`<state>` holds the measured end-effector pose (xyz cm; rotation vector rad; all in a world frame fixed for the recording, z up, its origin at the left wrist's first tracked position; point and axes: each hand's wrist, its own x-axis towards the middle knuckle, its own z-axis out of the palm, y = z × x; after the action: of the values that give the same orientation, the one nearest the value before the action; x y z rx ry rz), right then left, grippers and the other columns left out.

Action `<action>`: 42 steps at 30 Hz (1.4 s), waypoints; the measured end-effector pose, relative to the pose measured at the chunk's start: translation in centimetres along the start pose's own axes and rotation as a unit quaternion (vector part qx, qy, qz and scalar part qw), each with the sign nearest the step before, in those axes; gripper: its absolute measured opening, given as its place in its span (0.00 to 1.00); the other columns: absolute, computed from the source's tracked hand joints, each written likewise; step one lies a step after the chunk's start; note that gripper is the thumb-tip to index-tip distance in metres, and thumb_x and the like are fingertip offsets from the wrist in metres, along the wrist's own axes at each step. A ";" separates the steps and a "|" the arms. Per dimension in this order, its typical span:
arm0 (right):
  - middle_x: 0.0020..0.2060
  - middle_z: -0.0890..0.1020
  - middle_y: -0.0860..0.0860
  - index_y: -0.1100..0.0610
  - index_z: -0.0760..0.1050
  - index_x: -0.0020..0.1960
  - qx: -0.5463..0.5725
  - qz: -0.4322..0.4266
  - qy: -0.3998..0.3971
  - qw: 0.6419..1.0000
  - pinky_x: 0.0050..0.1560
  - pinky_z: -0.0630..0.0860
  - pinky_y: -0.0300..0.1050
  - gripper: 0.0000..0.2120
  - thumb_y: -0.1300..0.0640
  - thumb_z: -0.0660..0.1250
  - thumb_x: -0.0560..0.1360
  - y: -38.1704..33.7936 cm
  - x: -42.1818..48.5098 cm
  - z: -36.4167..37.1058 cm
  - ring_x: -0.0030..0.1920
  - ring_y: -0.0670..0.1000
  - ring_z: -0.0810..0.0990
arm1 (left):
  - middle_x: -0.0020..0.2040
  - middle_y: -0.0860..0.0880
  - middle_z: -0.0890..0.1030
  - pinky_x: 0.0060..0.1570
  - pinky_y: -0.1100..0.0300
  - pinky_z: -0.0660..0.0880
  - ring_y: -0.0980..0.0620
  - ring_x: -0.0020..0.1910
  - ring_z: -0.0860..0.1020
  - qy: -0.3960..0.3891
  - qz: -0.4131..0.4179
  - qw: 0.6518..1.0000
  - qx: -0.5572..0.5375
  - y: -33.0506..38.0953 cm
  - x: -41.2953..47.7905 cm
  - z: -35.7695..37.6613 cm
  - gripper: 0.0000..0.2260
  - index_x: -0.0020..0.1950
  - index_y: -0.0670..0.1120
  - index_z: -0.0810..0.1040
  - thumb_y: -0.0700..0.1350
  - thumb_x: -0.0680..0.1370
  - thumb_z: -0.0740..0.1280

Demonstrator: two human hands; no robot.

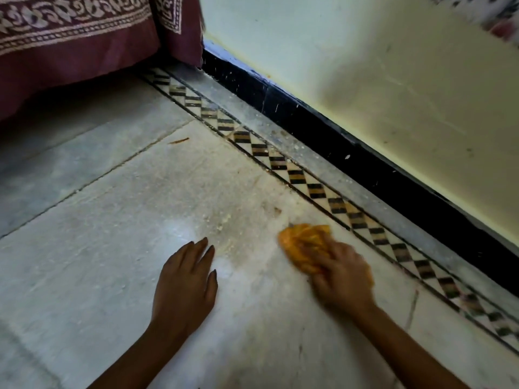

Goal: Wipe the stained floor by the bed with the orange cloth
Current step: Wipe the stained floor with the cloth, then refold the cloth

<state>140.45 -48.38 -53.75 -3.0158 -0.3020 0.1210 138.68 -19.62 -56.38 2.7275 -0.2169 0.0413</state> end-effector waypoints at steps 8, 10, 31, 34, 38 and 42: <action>0.75 0.54 0.52 0.37 0.63 0.69 0.021 0.163 0.016 0.986 0.69 0.56 0.65 0.26 0.51 0.64 0.73 -5.4 13.0 -0.3 0.69 0.65 0.58 | 0.61 0.41 0.78 0.60 0.54 0.65 0.40 0.59 0.76 -0.005 -0.002 1.000 0.018 -0.4 -1.8 -0.6 0.22 0.59 0.40 0.80 0.49 0.75 0.55; 0.74 0.56 0.51 0.37 0.65 0.68 0.024 0.081 0.030 0.996 0.69 0.57 0.61 0.25 0.52 0.63 0.73 -9.9 11.6 0.5 0.67 0.61 0.60 | 0.60 0.42 0.79 0.59 0.53 0.68 0.41 0.58 0.77 -0.003 -0.010 1.000 0.018 -0.3 -1.7 -0.8 0.22 0.58 0.40 0.80 0.49 0.74 0.55; 0.76 0.52 0.49 0.38 0.66 0.68 0.023 -0.148 -0.072 0.986 0.64 0.59 0.53 0.26 0.47 0.63 0.70 -15.6 6.8 0.4 0.66 0.59 0.62 | 0.73 0.46 0.64 0.65 0.63 0.57 0.47 0.70 0.64 0.038 -0.153 0.976 -0.152 -3.7 -3.4 -5.1 0.27 0.74 0.43 0.62 0.50 0.78 0.64; 0.70 0.68 0.50 0.43 0.74 0.63 0.264 -0.216 -0.108 0.934 0.63 0.66 0.48 0.24 0.43 0.64 0.67 -15.1 5.0 -0.1 0.64 0.52 0.70 | 0.75 0.46 0.60 0.68 0.62 0.55 0.47 0.73 0.59 0.063 -0.166 0.974 -0.144 -4.6 -2.6 -6.4 0.30 0.76 0.43 0.56 0.50 0.78 0.64; 0.59 0.76 0.48 0.51 0.69 0.67 0.443 0.010 -0.029 0.896 0.59 0.71 0.41 0.23 0.57 0.69 0.74 -13.8 6.4 -1.3 0.61 0.50 0.74 | 0.71 0.47 0.67 0.65 0.62 0.60 0.49 0.69 0.66 -0.018 -0.125 0.983 -0.133 -5.2 -2.3 -7.0 0.25 0.73 0.46 0.64 0.49 0.78 0.64; 0.67 0.72 0.57 0.58 0.59 0.74 0.315 0.057 -0.162 0.933 0.64 0.67 0.47 0.35 0.50 0.69 0.73 -15.4 9.0 -1.4 0.66 0.56 0.71 | 0.69 0.47 0.70 0.60 0.67 0.62 0.50 0.67 0.69 -0.045 -0.105 0.982 -0.147 -4.4 -2.6 -7.1 0.23 0.72 0.46 0.66 0.49 0.78 0.64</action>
<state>146.37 -31.76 -51.19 -2.3606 -0.0834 0.6048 136.80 -12.42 -51.69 2.4431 0.0402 -0.1603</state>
